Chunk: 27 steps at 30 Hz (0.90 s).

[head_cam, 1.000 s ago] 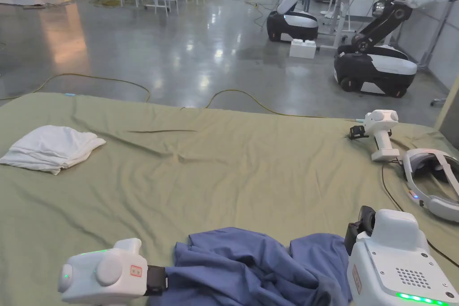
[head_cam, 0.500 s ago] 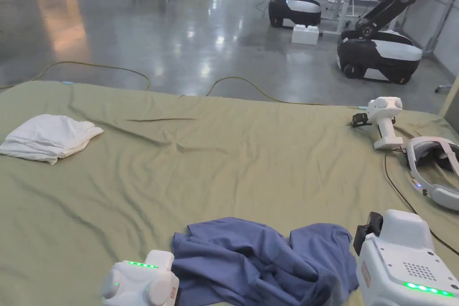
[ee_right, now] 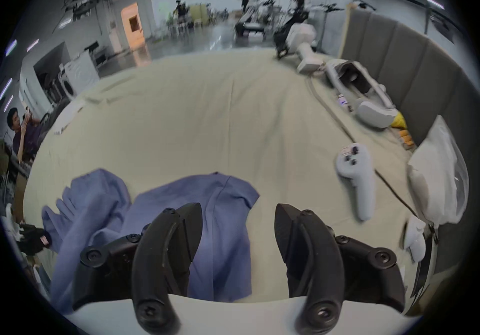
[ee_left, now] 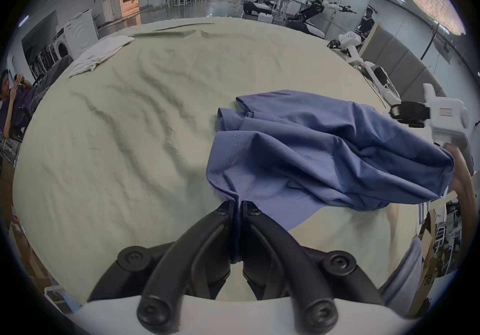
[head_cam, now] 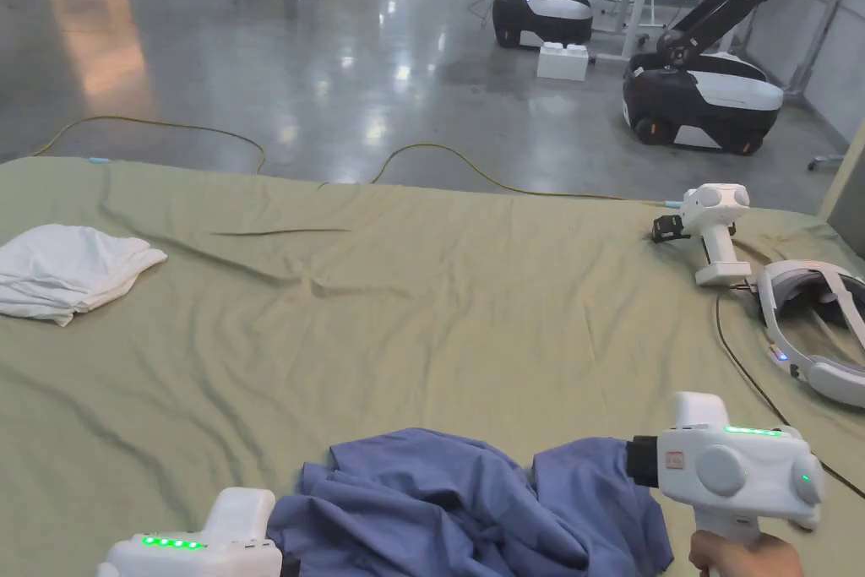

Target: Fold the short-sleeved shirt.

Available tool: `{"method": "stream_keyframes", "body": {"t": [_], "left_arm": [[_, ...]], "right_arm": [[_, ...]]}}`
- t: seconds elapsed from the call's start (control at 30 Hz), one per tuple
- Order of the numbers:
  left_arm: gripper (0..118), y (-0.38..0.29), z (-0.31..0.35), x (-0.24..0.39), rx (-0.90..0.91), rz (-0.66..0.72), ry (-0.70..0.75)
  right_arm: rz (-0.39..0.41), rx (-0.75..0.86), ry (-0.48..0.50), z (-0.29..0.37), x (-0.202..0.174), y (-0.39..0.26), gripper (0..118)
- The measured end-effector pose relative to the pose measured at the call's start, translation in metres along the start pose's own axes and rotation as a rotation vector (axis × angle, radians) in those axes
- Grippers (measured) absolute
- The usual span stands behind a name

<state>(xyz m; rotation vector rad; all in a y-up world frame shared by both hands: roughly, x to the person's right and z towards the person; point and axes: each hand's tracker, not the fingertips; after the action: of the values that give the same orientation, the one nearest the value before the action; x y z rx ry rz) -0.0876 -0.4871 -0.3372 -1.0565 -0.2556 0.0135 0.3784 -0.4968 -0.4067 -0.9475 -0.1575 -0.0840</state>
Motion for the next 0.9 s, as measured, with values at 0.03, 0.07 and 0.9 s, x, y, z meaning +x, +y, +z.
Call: {"method": "stream_keyframes", "body": {"t": [0.03,0.07,0.9], "left_arm": [[8,0.000,-0.003,-0.001,0.001,-0.002,-0.001],[8,0.001,-0.004,-0.003,0.004,-0.002,-0.006],[8,0.064,0.101,-0.042,0.314,0.024,-0.071]], "right_arm": [[0.023,-0.039,0.018,-0.011,-0.003,0.002,62],[0.029,-0.068,0.035,-0.021,-0.006,0.002,62],[-0.016,0.317,-0.091,0.170,0.029,-0.009,8]]}}
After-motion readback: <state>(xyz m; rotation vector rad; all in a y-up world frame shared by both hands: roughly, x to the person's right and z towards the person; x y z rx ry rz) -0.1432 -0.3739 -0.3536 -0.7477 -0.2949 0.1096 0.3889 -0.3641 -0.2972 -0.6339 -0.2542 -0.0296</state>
